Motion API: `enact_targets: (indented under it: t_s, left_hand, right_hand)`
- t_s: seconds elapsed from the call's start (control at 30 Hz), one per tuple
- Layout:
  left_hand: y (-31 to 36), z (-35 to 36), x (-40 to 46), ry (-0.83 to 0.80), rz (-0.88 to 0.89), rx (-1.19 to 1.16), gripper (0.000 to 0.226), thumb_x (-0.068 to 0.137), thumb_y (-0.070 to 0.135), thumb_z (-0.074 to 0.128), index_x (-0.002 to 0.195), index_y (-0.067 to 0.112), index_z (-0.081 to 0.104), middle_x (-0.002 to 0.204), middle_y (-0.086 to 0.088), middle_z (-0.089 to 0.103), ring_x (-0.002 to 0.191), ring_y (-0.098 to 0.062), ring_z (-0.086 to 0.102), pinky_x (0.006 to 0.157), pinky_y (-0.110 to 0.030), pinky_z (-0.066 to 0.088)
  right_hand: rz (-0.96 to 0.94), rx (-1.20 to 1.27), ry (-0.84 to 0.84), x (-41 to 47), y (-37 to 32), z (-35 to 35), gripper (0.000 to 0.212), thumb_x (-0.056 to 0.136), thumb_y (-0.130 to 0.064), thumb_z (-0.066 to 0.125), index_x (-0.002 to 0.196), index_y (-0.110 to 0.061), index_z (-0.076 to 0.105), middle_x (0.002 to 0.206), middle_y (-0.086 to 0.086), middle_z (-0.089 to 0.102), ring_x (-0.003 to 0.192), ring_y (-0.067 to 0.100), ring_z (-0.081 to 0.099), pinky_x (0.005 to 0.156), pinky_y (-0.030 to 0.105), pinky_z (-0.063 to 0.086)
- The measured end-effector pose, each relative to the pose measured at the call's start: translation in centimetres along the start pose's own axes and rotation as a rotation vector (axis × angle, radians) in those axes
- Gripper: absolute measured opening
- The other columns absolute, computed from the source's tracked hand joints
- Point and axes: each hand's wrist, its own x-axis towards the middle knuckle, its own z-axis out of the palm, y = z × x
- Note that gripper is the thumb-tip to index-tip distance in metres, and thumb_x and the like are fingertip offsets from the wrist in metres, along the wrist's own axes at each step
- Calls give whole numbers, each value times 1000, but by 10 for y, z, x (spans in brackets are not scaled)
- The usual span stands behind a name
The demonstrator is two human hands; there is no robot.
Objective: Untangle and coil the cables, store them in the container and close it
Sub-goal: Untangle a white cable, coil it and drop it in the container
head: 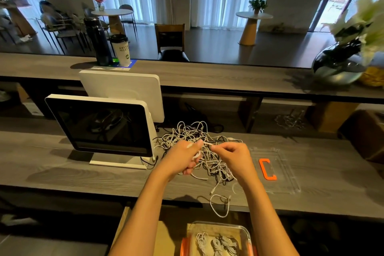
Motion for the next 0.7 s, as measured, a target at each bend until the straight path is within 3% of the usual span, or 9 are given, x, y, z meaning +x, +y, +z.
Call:
enact_targets:
  t_s: [0.1,0.2,0.27,0.33,0.4,0.47,0.53,0.6,0.7]
  left_hand:
    - [-1,-3,3,137,-43,-108,57,106,45,38,88,0,67,67,-16,72,63,-29,72,52,-28,54]
    - [-1,3,8,270,-33,-473,50,107,41,37,106,1,67,93,-21,75,82,-31,75,68,-37,63]
    - [1,0,12,343,13,-850,47,107,39,35,110,2,65,103,-17,75,94,-31,74,80,-42,61]
    - [5,-6,14,339,38,-1235,47,107,39,35,102,3,64,92,-12,75,89,-27,74,85,-44,56]
    - [9,-10,13,366,43,-1418,47,106,41,37,85,7,61,66,-5,64,63,-19,69,76,-37,53]
    - [7,-11,14,478,52,-1329,44,106,41,39,78,12,55,55,2,50,46,-12,50,56,-26,44]
    - [2,-12,15,679,73,-1005,42,107,38,40,77,13,56,54,3,46,45,-10,39,45,-24,35]
    - [-1,-14,14,793,74,-625,44,106,38,42,78,11,62,56,1,49,47,-10,41,46,-26,34]
    - [-4,-12,17,759,73,-91,58,104,45,41,80,0,68,63,-12,58,57,-19,52,56,-32,39]
  right_hand:
    - [50,4,-55,2,6,-11,18,87,-23,75,73,-12,78,49,-1,44,48,12,33,48,28,26]
    - [54,47,-88,2,8,-13,18,88,-21,73,74,-12,78,54,5,52,55,20,43,54,32,36]
    - [62,51,-98,2,7,-14,16,89,-20,72,77,-12,78,60,3,62,61,20,54,63,32,45]
    - [61,51,-133,3,8,-14,14,90,-19,70,81,-12,78,66,1,66,66,17,61,70,32,52]
    - [54,32,-200,2,8,-14,14,92,-16,68,84,-11,77,66,0,66,65,15,61,69,28,52]
    - [40,-46,-277,1,7,-13,13,93,-14,67,86,-9,76,63,-4,64,62,10,58,63,21,49]
    - [31,-115,-328,1,8,-14,11,93,-13,67,89,-7,76,65,-3,64,62,8,55,61,21,46]
    - [10,-97,-376,-1,8,-15,12,94,-11,65,96,-9,77,74,5,67,69,11,57,66,24,48]
    - [-68,-83,-444,-2,3,-12,15,95,-14,64,100,-18,78,86,13,70,78,19,60,73,33,51]
